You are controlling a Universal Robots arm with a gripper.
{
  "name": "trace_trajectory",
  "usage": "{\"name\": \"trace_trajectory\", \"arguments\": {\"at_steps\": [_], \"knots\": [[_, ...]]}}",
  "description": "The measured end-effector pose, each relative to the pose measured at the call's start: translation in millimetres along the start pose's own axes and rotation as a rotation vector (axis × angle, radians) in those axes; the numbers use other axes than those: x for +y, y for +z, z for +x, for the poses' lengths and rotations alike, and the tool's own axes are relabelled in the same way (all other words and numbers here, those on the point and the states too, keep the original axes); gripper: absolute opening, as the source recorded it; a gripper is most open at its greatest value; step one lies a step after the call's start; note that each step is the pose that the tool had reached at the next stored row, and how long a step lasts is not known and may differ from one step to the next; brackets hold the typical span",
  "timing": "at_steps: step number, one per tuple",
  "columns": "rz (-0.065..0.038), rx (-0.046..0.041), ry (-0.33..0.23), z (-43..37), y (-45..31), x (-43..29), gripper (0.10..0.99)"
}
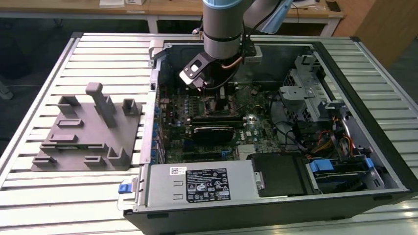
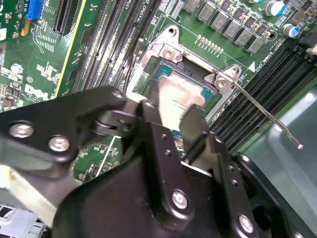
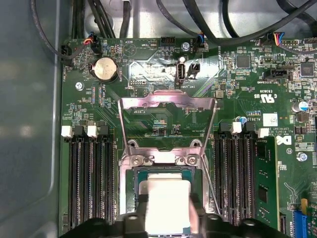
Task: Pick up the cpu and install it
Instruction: 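Place the cpu into insertion slot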
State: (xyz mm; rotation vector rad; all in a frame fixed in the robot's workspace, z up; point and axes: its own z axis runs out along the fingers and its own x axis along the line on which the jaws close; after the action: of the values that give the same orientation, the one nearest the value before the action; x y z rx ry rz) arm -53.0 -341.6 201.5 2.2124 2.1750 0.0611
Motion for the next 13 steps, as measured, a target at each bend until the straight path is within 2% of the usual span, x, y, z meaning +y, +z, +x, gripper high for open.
{"name": "trace_trajectory", "arguments": {"at_steps": [1,2,3,4,7,8,9,13], "knots": [[0.000,-0.0001,0.000,0.0,0.0,0.0,0.420],[0.000,0.0000,0.000,0.0,-0.1,0.0,0.420],[0.000,-0.0001,0.000,0.0,-0.1,0.0,0.361],[0.000,-0.0001,0.000,0.0,-0.1,0.0,0.361],[0.000,0.0000,0.000,0.0,-0.2,0.0,0.184],[0.000,-0.0001,0.000,0.0,-0.2,0.0,0.184],[0.000,0.0000,0.000,0.0,-0.3,0.0,0.125],[0.000,0.0000,0.000,0.0,-0.4,0.0,0.106]]}}
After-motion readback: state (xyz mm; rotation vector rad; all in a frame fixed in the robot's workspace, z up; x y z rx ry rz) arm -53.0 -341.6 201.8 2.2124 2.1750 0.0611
